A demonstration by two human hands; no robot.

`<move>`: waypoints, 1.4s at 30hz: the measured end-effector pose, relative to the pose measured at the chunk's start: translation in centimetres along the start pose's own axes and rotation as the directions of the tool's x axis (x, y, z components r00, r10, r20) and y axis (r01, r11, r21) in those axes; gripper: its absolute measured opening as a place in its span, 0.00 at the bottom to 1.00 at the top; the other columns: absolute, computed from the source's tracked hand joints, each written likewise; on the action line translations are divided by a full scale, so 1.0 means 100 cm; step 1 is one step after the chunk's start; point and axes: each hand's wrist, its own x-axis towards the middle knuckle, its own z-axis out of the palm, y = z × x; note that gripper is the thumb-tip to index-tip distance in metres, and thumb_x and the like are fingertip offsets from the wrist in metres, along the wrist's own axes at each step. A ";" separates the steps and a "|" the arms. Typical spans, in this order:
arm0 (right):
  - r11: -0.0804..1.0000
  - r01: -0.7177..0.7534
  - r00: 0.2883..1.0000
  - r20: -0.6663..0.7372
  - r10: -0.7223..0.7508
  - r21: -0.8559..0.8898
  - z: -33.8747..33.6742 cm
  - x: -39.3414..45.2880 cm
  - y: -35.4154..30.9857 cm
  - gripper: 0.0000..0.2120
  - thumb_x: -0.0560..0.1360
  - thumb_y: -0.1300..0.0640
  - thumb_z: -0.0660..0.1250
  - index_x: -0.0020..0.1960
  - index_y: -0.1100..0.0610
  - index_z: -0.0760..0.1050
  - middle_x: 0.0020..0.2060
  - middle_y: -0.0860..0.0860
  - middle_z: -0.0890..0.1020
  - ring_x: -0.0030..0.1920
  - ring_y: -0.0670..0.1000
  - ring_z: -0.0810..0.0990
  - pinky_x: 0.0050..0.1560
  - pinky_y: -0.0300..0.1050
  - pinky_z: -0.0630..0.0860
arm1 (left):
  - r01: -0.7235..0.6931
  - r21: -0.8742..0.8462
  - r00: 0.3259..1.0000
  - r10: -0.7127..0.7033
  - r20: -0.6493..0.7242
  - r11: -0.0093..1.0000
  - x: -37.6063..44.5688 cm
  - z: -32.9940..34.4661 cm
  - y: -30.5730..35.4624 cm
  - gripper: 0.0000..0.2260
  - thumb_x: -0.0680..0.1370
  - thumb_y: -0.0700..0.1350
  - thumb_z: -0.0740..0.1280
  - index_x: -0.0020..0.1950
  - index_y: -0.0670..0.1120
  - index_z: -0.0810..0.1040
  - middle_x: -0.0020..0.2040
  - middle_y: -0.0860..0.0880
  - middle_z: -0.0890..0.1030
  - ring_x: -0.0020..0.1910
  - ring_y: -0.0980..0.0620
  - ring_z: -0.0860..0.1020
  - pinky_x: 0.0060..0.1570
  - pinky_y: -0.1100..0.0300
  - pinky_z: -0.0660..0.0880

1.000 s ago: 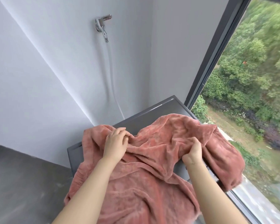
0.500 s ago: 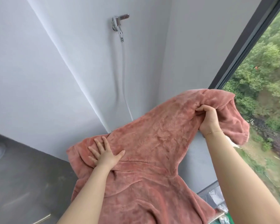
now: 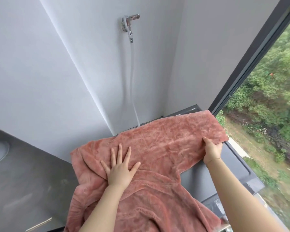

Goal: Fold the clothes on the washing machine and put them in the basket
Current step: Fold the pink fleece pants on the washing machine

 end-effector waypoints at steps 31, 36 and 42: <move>0.989 0.065 0.998 0.037 -0.060 -0.136 -0.070 -0.159 0.100 0.09 0.77 0.67 0.60 0.46 0.58 0.77 0.38 0.56 0.80 0.34 0.53 0.76 0.32 0.43 0.74 | -0.227 0.069 0.971 0.231 -0.060 0.971 -0.051 0.031 -0.009 0.34 0.71 0.64 0.32 0.77 0.58 0.38 0.76 0.54 0.33 0.77 0.51 0.37 0.73 0.44 0.35; 1.000 -0.001 0.997 0.072 0.002 -0.018 -0.098 -0.209 0.115 0.11 0.77 0.69 0.56 0.47 0.61 0.76 0.35 0.57 0.81 0.30 0.49 0.78 0.29 0.36 0.77 | -0.315 -0.103 0.949 0.310 -0.067 0.943 -0.058 0.021 -0.002 0.28 0.82 0.53 0.55 0.79 0.54 0.48 0.79 0.48 0.40 0.78 0.50 0.38 0.73 0.43 0.37; 0.987 0.119 0.989 -0.106 -0.107 0.106 -0.121 -0.245 0.149 0.12 0.76 0.71 0.56 0.41 0.62 0.75 0.31 0.56 0.79 0.28 0.49 0.74 0.27 0.36 0.73 | -0.555 -0.083 0.830 0.543 -0.126 0.828 -0.119 0.057 -0.018 0.24 0.80 0.49 0.59 0.76 0.56 0.60 0.80 0.50 0.48 0.78 0.52 0.43 0.73 0.51 0.35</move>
